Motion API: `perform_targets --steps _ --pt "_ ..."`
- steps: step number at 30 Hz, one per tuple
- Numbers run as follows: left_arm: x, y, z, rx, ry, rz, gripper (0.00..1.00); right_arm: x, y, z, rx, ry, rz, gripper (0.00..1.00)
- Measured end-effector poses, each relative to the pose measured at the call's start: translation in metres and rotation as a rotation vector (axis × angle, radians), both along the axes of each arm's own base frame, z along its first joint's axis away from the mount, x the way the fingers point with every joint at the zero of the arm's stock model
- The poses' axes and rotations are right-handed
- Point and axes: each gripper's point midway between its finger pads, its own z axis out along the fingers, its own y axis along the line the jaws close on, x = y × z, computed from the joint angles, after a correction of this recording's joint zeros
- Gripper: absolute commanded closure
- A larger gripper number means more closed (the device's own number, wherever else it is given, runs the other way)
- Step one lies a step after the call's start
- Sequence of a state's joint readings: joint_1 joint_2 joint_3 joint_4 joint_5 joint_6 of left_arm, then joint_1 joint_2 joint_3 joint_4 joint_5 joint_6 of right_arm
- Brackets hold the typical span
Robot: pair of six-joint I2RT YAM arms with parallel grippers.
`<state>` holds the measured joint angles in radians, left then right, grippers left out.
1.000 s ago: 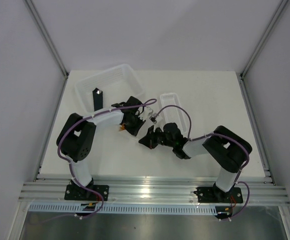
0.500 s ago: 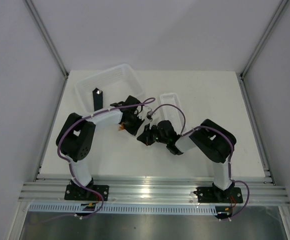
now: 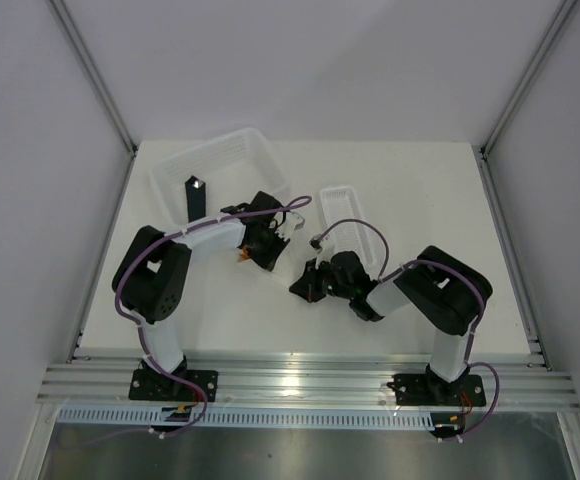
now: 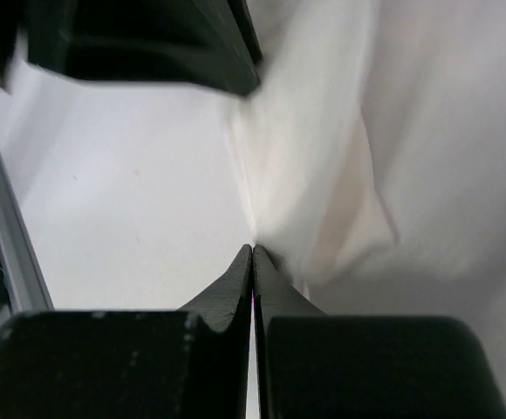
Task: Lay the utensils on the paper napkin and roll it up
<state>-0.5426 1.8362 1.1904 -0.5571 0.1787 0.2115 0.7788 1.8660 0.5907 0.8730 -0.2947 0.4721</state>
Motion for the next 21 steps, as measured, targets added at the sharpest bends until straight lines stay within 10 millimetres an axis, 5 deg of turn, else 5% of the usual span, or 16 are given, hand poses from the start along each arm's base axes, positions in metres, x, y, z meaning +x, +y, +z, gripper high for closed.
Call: perform_targets --steps 12,15,21 --pt "0.000 0.000 0.000 -0.002 -0.003 -0.008 0.80 -0.022 -0.046 0.000 -0.111 0.059 -0.043 1.00" --pt "0.000 -0.001 0.000 -0.002 -0.003 -0.009 0.80 -0.016 -0.038 0.017 -0.101 0.025 -0.024 1.00" --pt "0.000 -0.001 0.000 -0.003 -0.004 -0.011 0.79 0.027 0.007 0.067 0.008 -0.082 -0.010 1.00"
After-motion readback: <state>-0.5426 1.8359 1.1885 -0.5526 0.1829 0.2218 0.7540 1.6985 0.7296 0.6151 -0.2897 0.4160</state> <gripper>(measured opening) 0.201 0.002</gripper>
